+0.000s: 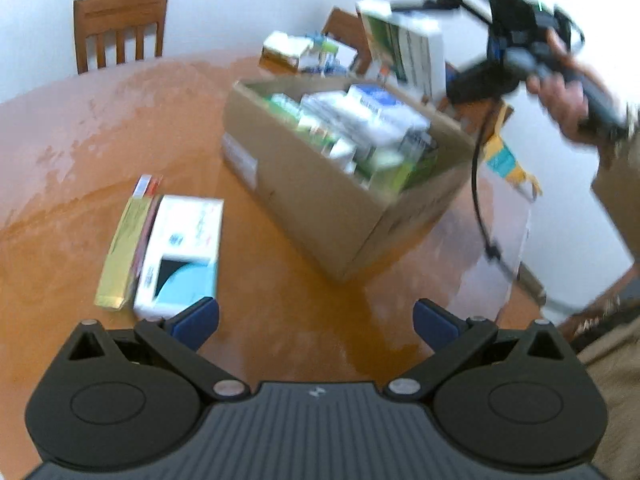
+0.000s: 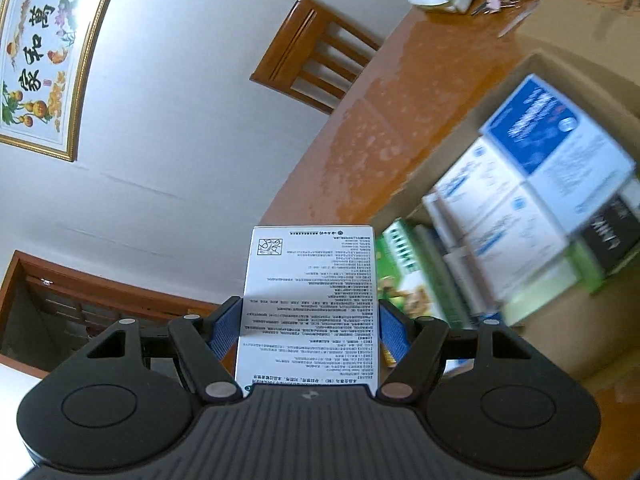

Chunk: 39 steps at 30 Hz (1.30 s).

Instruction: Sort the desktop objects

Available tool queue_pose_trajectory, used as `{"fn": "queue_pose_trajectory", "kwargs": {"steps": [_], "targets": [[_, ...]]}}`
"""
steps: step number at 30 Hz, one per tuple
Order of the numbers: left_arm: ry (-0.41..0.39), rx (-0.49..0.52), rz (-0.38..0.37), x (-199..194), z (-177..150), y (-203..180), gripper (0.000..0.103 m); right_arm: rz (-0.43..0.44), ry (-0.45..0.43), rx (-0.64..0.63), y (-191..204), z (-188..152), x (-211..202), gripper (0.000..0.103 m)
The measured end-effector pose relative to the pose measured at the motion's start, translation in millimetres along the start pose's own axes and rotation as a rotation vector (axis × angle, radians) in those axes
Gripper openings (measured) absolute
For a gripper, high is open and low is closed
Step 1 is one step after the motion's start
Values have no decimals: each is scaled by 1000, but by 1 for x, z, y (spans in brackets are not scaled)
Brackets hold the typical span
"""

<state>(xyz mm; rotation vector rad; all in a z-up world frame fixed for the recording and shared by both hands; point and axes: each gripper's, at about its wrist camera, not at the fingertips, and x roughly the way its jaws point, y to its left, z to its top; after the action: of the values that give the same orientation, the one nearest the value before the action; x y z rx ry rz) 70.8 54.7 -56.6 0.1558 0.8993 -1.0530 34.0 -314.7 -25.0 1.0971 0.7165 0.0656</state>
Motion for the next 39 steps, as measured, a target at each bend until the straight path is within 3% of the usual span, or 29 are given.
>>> {"fn": "queue_pose_trajectory", "kwargs": {"steps": [4,13,21,24,32,35,37,39], "targets": [[-70,-57,10,7,30,-27,103,-41,13,-47,-21,24,-22,76],[-195,-200,118,23,66,-77,103,-133,65,-223,-33,55,-29,76],[-162,-226,67,26,67,-80,103,-223,75,-322,-28,45,-17,75],[-166,-227,59,25,67,-75,103,-271,83,-331,-30,43,0,67],[-162,-250,24,23,61,-54,103,-373,101,-438,-1,32,-5,68],[-157,-249,12,25,59,-48,103,-430,129,-535,14,23,-4,68],[-154,-245,5,26,58,-45,103,-501,186,-689,27,9,5,71],[-155,-238,3,27,57,-44,103,-553,274,-784,34,-1,18,87]]}}
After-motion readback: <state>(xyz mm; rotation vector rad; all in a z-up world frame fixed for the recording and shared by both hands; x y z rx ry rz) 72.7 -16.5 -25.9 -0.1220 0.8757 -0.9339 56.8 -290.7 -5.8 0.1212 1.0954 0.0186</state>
